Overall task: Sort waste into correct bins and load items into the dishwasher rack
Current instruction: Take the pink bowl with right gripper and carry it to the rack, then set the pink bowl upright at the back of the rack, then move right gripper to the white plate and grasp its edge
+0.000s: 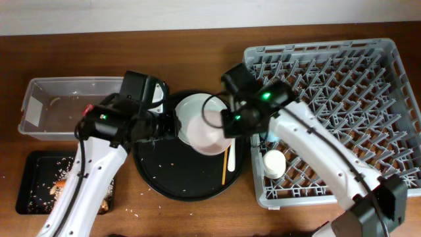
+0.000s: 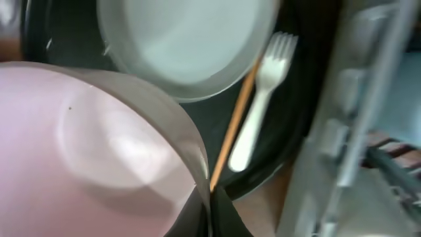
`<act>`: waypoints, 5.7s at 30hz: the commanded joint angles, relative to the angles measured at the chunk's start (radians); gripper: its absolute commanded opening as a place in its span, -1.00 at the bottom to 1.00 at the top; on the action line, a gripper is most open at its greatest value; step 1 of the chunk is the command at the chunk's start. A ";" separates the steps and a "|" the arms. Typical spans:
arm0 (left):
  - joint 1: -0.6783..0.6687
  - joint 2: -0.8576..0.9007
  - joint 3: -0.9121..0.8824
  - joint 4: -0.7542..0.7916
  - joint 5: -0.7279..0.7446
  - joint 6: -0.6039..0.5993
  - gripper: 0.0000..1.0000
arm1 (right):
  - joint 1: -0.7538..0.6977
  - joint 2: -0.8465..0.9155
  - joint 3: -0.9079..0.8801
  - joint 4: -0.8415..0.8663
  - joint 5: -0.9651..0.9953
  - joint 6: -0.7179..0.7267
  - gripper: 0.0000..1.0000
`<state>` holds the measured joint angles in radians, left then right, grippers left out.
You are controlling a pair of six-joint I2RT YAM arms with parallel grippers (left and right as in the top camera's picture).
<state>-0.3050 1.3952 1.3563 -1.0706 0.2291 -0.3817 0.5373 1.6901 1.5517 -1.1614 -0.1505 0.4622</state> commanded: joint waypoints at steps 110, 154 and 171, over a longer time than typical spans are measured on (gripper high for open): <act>0.007 -0.012 0.074 0.011 -0.282 0.019 0.98 | -0.647 -0.146 0.054 -0.022 -0.355 -0.394 -0.44; 0.328 -0.012 0.074 -0.034 -0.383 0.016 0.98 | 0.045 0.460 0.042 0.365 0.210 -0.153 0.04; 0.328 -0.012 0.074 -0.034 -0.383 0.015 0.98 | 0.045 0.460 -0.017 0.432 0.192 -0.157 -0.08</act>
<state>0.0166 1.3952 1.4158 -1.1038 -0.1471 -0.3634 0.5770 2.1372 1.5528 -0.7437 0.0257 0.3031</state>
